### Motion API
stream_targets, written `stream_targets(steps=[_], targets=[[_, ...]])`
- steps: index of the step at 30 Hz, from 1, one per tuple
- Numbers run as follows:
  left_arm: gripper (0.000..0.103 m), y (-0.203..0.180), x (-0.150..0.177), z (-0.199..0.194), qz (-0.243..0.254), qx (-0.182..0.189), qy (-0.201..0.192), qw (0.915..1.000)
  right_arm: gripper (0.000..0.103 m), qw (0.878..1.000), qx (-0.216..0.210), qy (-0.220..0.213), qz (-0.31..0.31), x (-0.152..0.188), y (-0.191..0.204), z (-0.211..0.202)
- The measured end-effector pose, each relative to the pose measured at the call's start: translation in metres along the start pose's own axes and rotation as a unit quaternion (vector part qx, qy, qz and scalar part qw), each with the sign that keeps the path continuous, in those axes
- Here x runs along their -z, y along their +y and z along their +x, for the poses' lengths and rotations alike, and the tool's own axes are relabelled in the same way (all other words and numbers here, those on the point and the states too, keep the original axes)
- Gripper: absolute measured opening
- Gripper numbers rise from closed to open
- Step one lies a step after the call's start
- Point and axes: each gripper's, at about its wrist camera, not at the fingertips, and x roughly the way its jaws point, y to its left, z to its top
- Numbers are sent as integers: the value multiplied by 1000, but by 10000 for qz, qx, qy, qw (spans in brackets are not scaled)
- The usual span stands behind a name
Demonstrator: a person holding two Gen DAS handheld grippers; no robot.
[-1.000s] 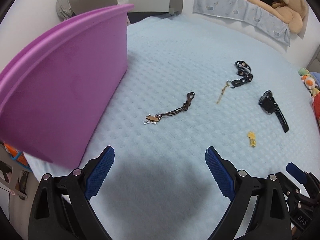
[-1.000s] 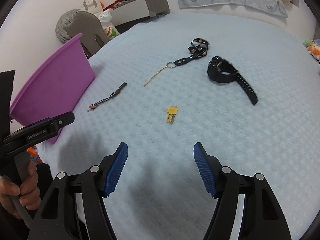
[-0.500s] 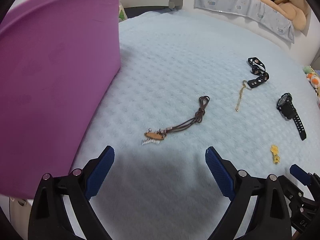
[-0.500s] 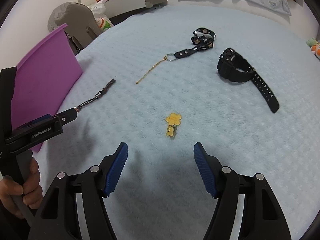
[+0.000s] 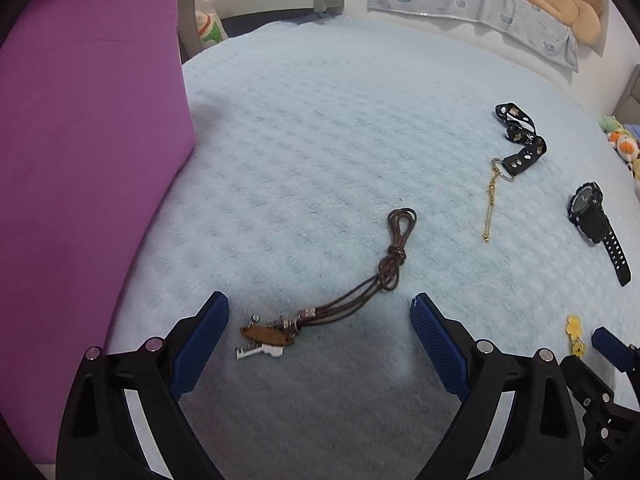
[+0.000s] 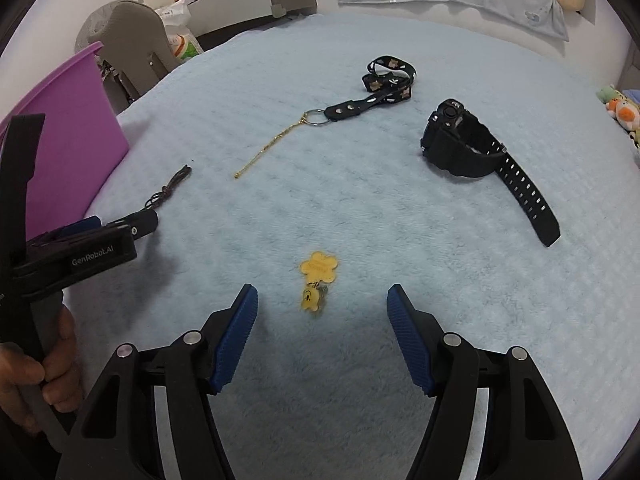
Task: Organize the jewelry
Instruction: 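Grasp the brown leather cord necklace with the left tool while the right tool grasps the yellow flower keychain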
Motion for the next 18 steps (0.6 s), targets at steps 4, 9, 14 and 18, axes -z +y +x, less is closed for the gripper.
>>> stream_targets(steps=[4, 9, 14, 18], targets=[[91, 0, -2, 7, 20, 18, 17, 10000, 65, 9999, 102, -22, -103, 1, 3, 5], [92, -6, -6, 13, 100, -40, -20, 9999, 65, 9994, 225, -90, -233, 3, 7, 9], [92, -10, -9, 18, 170, -93, -50, 9998, 63, 9991, 279, -146, -285, 4, 9, 9], [90, -13, -11, 21, 253, -116, -70, 9996, 58, 9988, 325, -166, -333, 4, 11, 9]])
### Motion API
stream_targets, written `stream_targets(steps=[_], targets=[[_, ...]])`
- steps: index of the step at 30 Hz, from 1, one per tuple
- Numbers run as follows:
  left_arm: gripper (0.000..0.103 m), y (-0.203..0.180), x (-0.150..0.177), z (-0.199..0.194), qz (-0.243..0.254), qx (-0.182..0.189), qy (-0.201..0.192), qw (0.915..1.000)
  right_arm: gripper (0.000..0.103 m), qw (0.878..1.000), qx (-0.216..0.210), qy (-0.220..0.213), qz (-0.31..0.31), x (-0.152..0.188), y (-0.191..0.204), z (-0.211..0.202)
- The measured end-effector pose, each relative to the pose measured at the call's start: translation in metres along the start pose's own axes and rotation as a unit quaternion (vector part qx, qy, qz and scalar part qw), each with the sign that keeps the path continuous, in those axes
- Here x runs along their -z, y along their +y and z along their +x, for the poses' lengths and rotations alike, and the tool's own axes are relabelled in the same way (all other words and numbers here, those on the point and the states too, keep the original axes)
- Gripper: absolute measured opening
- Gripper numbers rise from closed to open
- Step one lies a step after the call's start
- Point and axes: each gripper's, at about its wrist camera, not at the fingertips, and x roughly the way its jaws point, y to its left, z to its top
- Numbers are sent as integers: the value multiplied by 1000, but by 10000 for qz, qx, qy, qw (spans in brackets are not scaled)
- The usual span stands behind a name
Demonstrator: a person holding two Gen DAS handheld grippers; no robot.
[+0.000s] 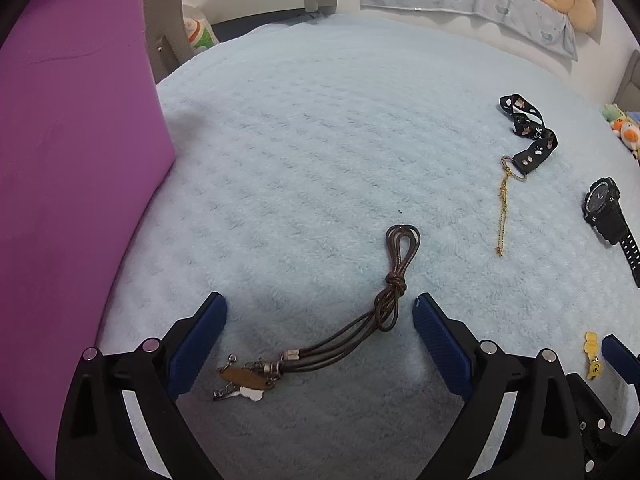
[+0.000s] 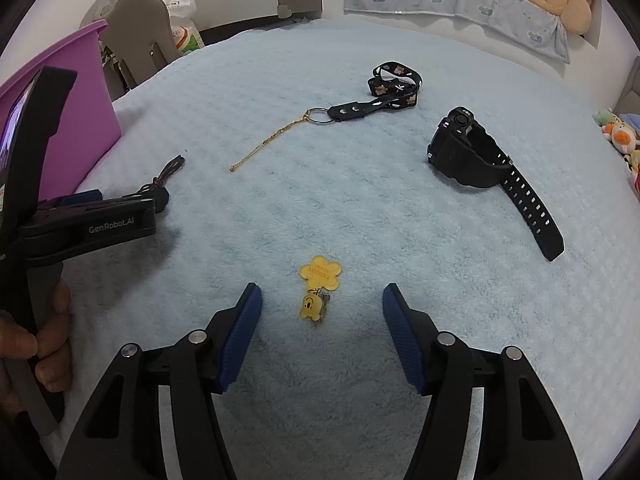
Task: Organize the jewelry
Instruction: 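Grasp the brown leather cord necklace with the left tool while the right tool grasps the yellow flower keychain, then lift the brown cord necklace and yellow keychain toward the pink tub with both tools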
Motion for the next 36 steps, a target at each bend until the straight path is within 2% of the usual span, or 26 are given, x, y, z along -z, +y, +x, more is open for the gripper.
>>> stream_targets(steps=[2, 3, 5, 8, 10, 11, 12, 15, 22, 28, 36], targets=[[87, -2, -1, 1, 63, -17, -11, 10000, 54, 10000, 19, 2, -43, -1, 2, 1], [84, -4, -1, 0, 105, -41, -30, 9999, 49, 10000, 16, -1, -74, -1, 3, 1], [74, -8, -1, -2, 211, 5, -76, 9997, 42, 9999, 18, 0, -131, -3, 5, 1], [53, -18, 2, -7, 480, 86, -169, 9987, 32, 9998, -20, -2, -195, -4, 7, 2], [27, -25, 5, -11, 623, 229, -194, 9976, 29, 9998, -99, 23, -184, -5, 7, 2], [22, -27, 6, -13, 663, 297, -190, 9972, 27, 9997, -153, 50, -167, -5, 6, 2], [10, -29, 6, -14, 702, 370, -189, 9967, 25, 9996, -233, 97, -144, -7, 5, 2], [8, -29, 7, -17, 648, 582, -111, 9961, 16, 9990, -413, 160, 14, -10, -3, 1], [7, -17, 9, -41, 200, 979, -13, 9950, 16, 9968, -755, 105, 250, -8, -12, -12], [7, -16, 18, -77, 132, 1124, -74, 9935, 16, 9945, -987, 51, 357, -6, -17, -34], [7, -12, 32, -128, 33, 1232, -137, 9923, 16, 9931, -1081, -145, 439, -12, -23, -71]])
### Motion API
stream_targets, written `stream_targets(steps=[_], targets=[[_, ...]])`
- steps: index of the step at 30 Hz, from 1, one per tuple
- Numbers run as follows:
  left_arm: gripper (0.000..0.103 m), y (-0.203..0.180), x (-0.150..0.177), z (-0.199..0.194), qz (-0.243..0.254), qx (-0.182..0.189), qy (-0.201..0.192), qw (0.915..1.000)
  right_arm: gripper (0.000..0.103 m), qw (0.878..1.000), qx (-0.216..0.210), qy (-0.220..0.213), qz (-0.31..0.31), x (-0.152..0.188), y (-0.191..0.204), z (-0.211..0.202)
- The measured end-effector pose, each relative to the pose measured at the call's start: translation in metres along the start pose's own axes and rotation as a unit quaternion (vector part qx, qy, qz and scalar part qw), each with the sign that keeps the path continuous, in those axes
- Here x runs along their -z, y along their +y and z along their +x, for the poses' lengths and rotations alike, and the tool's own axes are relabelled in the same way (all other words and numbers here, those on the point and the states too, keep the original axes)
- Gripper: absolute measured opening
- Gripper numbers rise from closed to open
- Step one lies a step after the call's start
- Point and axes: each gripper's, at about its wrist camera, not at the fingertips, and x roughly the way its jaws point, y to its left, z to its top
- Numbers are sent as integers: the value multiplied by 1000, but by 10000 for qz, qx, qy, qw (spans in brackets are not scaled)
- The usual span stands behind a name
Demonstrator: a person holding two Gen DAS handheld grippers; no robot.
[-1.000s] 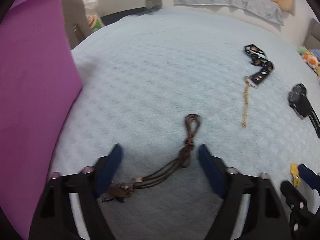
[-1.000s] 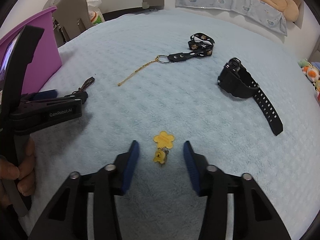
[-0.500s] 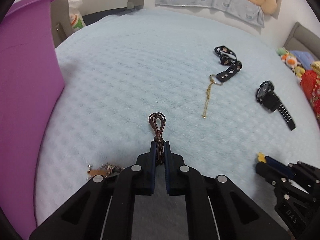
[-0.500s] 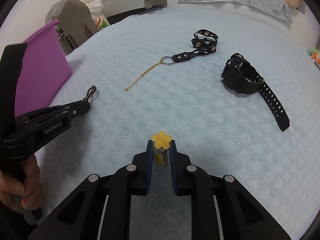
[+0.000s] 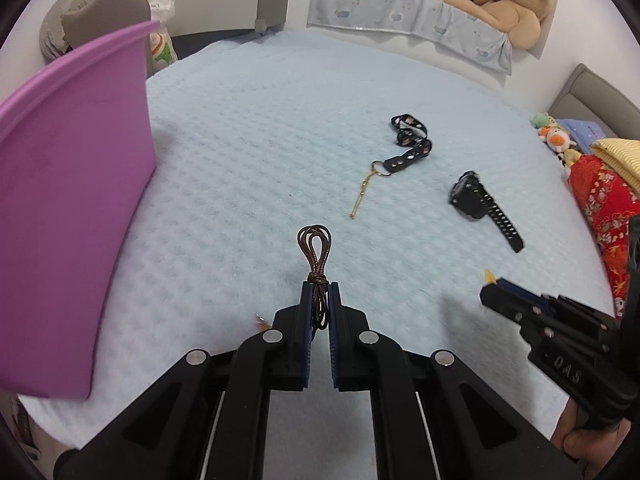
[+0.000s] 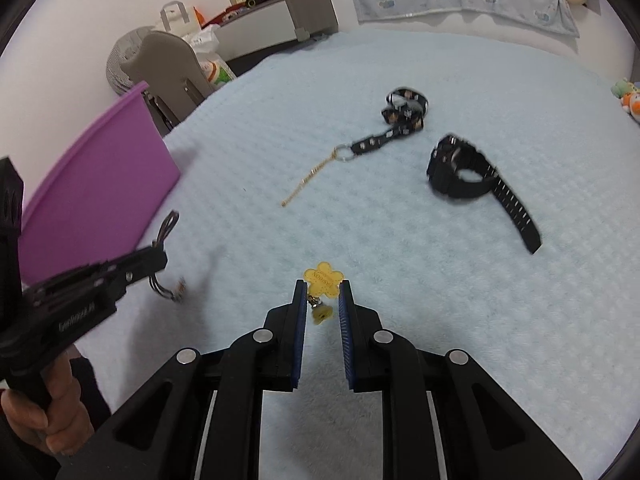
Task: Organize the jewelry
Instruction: 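Lift the brown cord necklace and yellow keychain toward the pink tub with both tools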
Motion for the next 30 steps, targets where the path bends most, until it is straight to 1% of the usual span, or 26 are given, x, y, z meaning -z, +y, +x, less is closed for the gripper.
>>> stream_targets(steps=[3, 7, 11, 15, 19, 23, 28, 30], targets=[[7, 1, -2, -19, -20, 25, -111, 9999, 16, 9999, -41, -137, -70, -7, 8, -17], [7, 3, -12, -55, -35, 60, -371, 9993, 16, 9992, -162, -328, -161, -19, 25, -40], [7, 9, -26, -87, 25, -16, -674, 9977, 16, 9977, -313, -494, -354, -36, 50, -58], [8, 24, -43, -115, -97, -154, -903, 9958, 16, 9951, -579, -605, -525, -59, 77, -68], [8, 49, -57, -141, -279, -389, -1077, 9930, 16, 9910, -890, -680, -737, -79, 111, -72], [8, 80, -66, -161, -533, -656, -1231, 9888, 16, 9840, -1277, -684, -1035, -98, 156, -70], [8, 124, -68, -171, -933, -1064, -1227, 9823, 16, 9732, -1799, -505, -1339, -118, 211, -58], [8, 141, -66, -173, -1091, -1200, -1200, 9794, 16, 9684, -1897, -433, -1561, -123, 237, -51]])
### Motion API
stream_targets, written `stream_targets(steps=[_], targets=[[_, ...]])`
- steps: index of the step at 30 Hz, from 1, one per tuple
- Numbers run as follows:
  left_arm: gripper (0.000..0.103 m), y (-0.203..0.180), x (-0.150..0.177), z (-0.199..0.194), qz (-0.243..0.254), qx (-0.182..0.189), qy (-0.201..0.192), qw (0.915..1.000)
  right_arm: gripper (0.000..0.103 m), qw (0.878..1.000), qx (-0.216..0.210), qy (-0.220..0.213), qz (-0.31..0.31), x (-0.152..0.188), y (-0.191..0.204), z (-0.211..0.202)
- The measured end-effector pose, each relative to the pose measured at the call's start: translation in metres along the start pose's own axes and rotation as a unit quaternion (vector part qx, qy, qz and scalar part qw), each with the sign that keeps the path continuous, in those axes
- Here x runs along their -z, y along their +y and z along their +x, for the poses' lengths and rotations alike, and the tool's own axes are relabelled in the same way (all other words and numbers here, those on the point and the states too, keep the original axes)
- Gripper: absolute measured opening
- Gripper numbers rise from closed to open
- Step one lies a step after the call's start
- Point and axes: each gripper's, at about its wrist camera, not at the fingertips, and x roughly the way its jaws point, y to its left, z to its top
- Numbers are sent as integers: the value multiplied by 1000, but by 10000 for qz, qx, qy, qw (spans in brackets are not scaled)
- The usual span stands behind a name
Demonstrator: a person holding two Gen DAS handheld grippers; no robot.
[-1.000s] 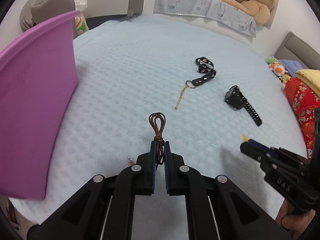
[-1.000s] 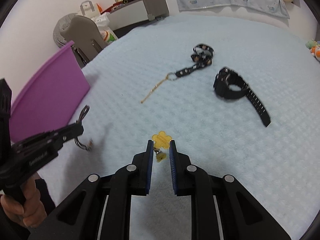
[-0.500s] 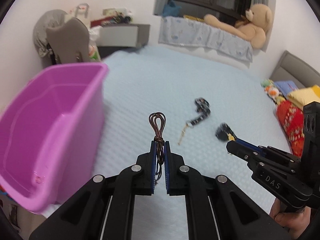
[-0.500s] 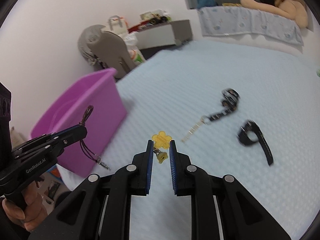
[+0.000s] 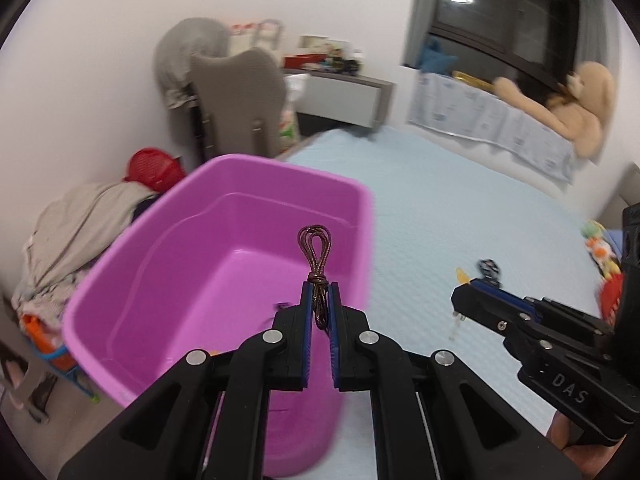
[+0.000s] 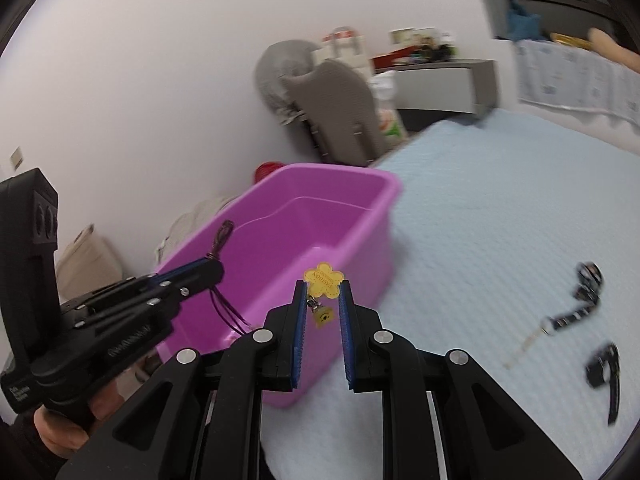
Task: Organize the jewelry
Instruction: 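Lift the brown cord necklace and yellow keychain toward the pink tub with both tools, then open both tools to drop the necklace and keychain into the tub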
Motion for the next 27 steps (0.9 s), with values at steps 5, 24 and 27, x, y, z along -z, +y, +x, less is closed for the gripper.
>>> stream_targets(steps=[5, 24, 27], targets=[[8, 42, 2, 11, -356, -427, 185, 9983, 16, 9988, -250, 192, -370, -16, 34, 30], [8, 104, 12, 66, -917, -1057, 1089, 9841, 16, 9894, -47, 1271, -699, -28, 56, 127], [8, 107, 13, 72, -976, -1084, 1240, 9815, 17, 9883, 19, 1341, -724, -25, 56, 129]])
